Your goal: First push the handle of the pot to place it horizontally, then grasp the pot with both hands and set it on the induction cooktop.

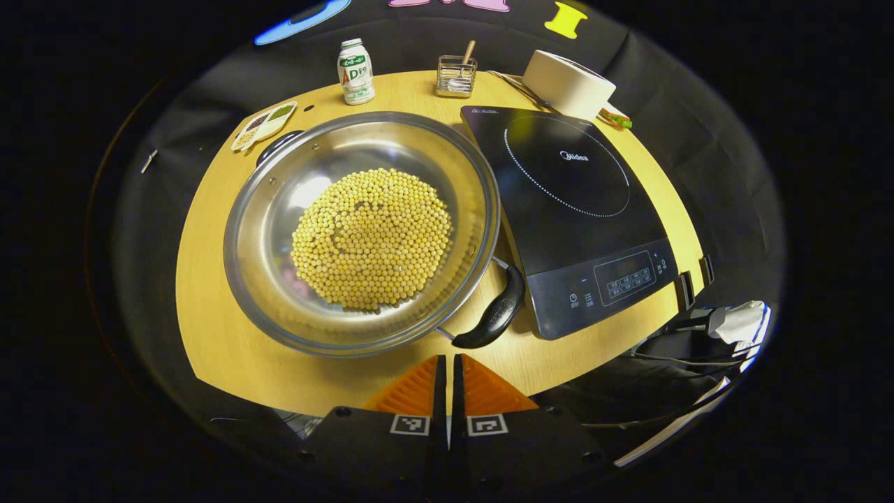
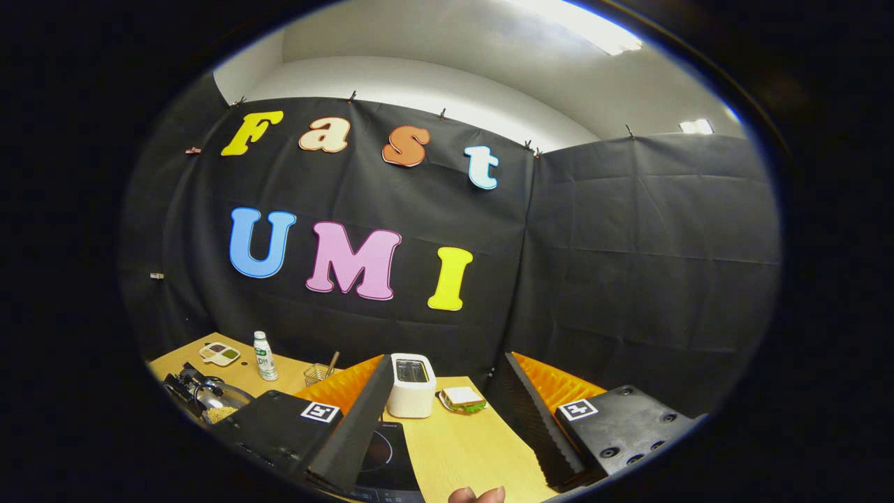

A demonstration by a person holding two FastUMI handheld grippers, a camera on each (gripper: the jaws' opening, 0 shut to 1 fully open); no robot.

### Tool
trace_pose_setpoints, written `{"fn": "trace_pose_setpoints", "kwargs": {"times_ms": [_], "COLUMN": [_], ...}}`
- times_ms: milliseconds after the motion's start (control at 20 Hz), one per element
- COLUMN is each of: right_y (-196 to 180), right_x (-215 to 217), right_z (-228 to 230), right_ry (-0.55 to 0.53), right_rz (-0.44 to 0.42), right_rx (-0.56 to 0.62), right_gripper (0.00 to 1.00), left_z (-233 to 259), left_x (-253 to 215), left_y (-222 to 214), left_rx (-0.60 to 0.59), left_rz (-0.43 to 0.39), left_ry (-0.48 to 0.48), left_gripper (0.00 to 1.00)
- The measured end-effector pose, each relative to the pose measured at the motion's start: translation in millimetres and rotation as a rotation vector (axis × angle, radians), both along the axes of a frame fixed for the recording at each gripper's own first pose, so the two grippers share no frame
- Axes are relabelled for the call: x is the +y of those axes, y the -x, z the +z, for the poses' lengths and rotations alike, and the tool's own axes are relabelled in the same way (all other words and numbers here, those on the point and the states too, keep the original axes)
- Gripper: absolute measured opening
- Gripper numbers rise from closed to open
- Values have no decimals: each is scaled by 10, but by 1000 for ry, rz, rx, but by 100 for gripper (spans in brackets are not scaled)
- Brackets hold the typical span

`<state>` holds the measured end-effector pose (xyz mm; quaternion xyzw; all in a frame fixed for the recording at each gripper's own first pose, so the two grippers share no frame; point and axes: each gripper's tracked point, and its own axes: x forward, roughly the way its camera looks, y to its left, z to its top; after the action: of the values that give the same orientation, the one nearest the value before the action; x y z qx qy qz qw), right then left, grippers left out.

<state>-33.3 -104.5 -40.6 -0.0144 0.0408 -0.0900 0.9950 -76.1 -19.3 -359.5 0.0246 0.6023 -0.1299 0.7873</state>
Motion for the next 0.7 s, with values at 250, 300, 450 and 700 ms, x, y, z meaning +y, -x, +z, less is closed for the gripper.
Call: {"fn": "trace_pose_setpoints", "kwargs": {"times_ms": [250,300,450,700], "right_y": [-4,-13,-29,-60], "right_x": [-144,-161,-216,-254], "right_z": [-45,-57,-62,-101], "right_ry": [3,3,0,1], "right_rz": [-24,-28,-35,-41], "right_rx": [12,14,14,20], "right_gripper": [98,98,97,97], "left_z": [39,47,43,-97], "left_x": [-53,-89,-145,98], "left_y": [-216,-235,-293,-90], "left_rx": [-29,-24,-22,47], "left_rz": [8,11,1,-55], "left_ry": [-6,3,9,-73], "left_gripper": [5,6,5,6]}}
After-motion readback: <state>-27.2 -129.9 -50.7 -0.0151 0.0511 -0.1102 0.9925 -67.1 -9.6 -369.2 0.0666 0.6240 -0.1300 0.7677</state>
